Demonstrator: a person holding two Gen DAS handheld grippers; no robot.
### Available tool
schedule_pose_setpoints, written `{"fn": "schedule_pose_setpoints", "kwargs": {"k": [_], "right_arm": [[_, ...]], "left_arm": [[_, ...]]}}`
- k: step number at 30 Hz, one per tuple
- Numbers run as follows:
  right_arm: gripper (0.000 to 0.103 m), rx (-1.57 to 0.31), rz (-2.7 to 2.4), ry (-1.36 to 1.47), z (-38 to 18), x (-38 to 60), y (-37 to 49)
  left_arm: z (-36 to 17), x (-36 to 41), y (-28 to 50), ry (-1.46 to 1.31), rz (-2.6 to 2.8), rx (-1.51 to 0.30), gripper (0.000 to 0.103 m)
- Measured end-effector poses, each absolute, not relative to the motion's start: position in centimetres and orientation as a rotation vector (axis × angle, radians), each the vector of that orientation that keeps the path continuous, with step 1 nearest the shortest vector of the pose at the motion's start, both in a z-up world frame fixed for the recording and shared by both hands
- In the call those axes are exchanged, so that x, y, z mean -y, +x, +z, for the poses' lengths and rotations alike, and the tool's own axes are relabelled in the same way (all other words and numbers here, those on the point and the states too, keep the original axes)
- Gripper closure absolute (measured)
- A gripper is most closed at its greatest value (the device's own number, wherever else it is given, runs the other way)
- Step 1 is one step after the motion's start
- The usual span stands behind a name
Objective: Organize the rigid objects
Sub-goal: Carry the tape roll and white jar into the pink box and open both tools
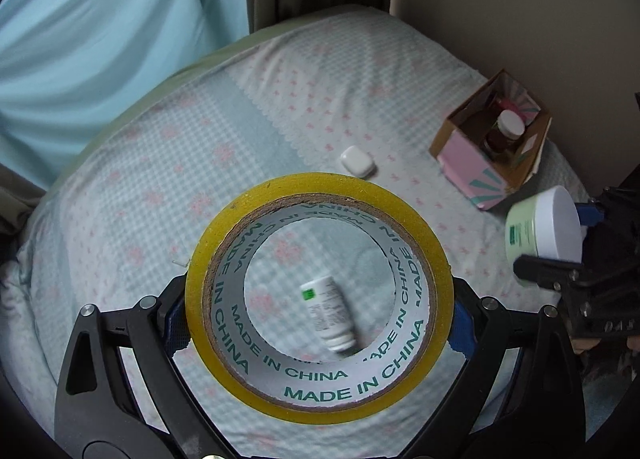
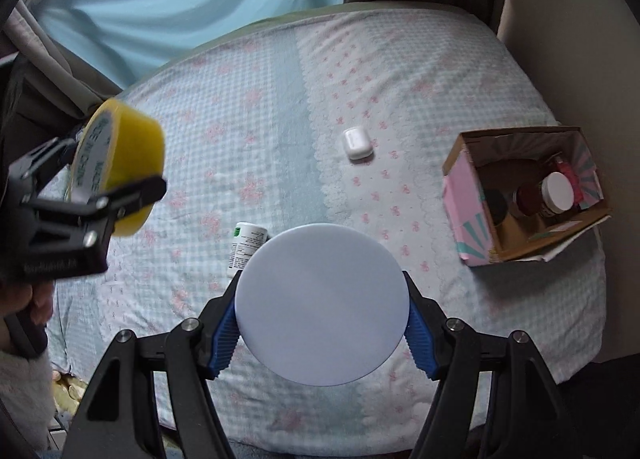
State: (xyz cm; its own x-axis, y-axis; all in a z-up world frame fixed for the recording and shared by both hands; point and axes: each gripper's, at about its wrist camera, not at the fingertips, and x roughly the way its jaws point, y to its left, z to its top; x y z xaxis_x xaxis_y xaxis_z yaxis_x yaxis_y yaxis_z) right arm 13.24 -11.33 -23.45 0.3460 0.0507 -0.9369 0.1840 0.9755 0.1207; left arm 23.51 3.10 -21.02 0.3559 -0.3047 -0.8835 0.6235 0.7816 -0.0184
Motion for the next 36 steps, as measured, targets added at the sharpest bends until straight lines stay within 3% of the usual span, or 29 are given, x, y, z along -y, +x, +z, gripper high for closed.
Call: {"fn": "schedule_pose_setpoints", "kwargs": {"k": [11,18,27,36], "right_arm": [[0.037,-1.178,-0.051,0.237,-20.4,24.5,10.8],[0.037,-1.21,-0.055,0.227,-20.5,35.4,11.9],[0.037,-1.25,-0.097,0.243,-22.5,45.8,15.6],[0.037,-1.328,-0.045,0.294,-28.3,50.1,21.4]], "left_arm": [[-17.7,7.7,18.6,0.229,-0.53,-1.021,0.007],[-18.6,17.9,17.2,0.193,-0.513,-1.058,0.007],[-22.4,28.6,18.9,0.18,-0.54,-1.172,0.007],[-29.0,35.5,23.4,0.228,-0.511,-1.292,0.007]]}}
